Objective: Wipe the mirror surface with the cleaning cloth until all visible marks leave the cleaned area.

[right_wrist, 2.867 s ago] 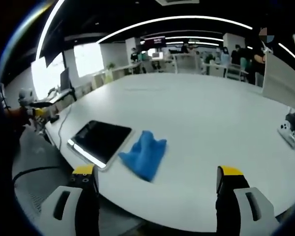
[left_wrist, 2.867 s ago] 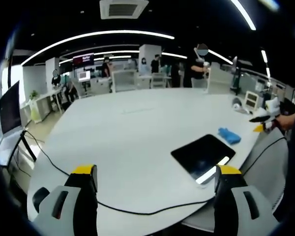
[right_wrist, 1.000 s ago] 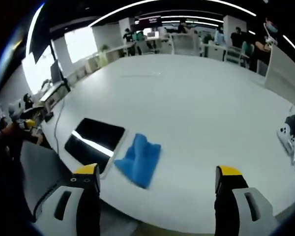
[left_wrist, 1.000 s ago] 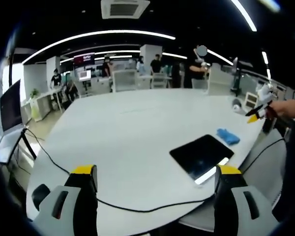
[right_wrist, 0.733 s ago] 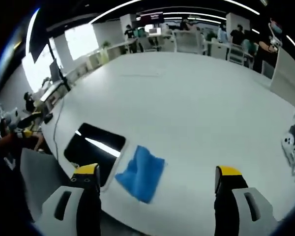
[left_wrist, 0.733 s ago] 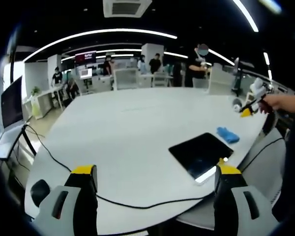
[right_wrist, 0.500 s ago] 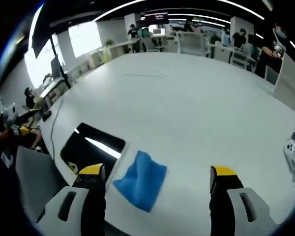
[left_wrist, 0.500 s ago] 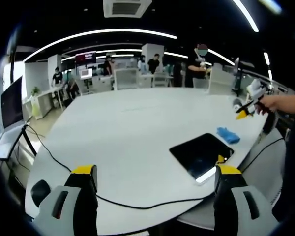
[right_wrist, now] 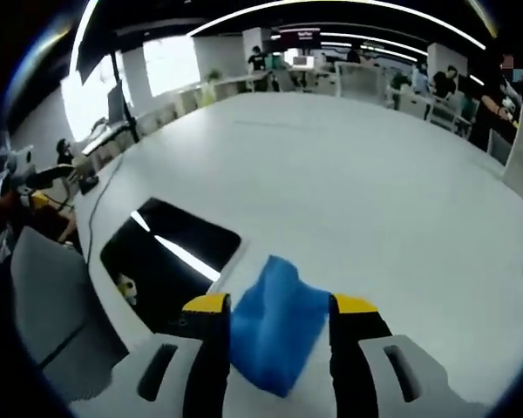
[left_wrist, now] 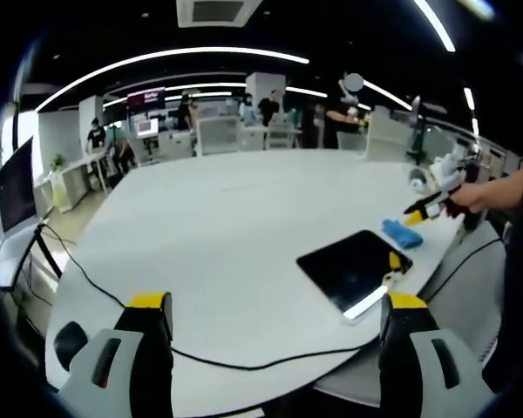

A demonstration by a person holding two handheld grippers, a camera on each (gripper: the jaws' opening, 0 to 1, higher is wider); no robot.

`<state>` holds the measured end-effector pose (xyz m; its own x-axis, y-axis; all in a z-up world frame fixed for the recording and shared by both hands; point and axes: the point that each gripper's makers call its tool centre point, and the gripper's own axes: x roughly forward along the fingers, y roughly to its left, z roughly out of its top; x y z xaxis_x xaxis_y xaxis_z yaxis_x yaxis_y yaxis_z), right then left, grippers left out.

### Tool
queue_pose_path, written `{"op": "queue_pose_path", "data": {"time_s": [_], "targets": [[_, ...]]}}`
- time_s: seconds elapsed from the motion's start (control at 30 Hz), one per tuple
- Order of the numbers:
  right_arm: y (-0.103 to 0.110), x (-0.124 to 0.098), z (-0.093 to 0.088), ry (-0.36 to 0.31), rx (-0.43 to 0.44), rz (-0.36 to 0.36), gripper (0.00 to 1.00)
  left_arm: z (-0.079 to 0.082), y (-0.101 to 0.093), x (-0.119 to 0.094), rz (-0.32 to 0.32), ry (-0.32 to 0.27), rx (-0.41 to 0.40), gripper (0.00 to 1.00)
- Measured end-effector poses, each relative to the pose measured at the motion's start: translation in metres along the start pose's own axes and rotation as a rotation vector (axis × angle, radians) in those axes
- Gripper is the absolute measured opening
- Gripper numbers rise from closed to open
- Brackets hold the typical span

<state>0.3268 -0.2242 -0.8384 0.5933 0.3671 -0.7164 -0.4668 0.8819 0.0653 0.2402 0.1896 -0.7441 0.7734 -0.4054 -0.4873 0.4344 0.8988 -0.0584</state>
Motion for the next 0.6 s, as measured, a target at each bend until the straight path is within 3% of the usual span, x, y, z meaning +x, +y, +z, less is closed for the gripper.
{"op": "queue_pose_path", "data": {"time_s": [0.23, 0.3, 0.37, 0.43, 0.5, 0.6], "targets": [[0.003, 0.017, -0.012, 0.021, 0.046, 0.005, 0.24, -0.004, 0.006, -0.002, 0.003, 0.019, 0.007, 1.0], [0.003, 0.021, -0.024, 0.082, 0.0, -0.004, 0.22, -0.002, 0.006, -0.002, 0.001, 0.018, 0.011, 1.0], [0.007, 0.026, -0.027, 0.09, -0.044, -0.003, 0.19, -0.001, 0.007, -0.001, 0.0, 0.018, 0.012, 1.0], [-0.002, 0.026, -0.027, 0.099, -0.122, -0.064, 0.12, 0.0, 0.007, 0.0, -0.004, 0.017, 0.015, 1.0], [-0.001, 0.026, -0.026, 0.107, -0.074, -0.062, 0.03, 0.001, 0.006, 0.001, -0.008, 0.017, 0.018, 1.0], [-0.001, 0.026, -0.026, 0.113, -0.055, -0.064, 0.03, 0.0, 0.005, 0.001, -0.011, 0.02, 0.02, 1.0]]}}
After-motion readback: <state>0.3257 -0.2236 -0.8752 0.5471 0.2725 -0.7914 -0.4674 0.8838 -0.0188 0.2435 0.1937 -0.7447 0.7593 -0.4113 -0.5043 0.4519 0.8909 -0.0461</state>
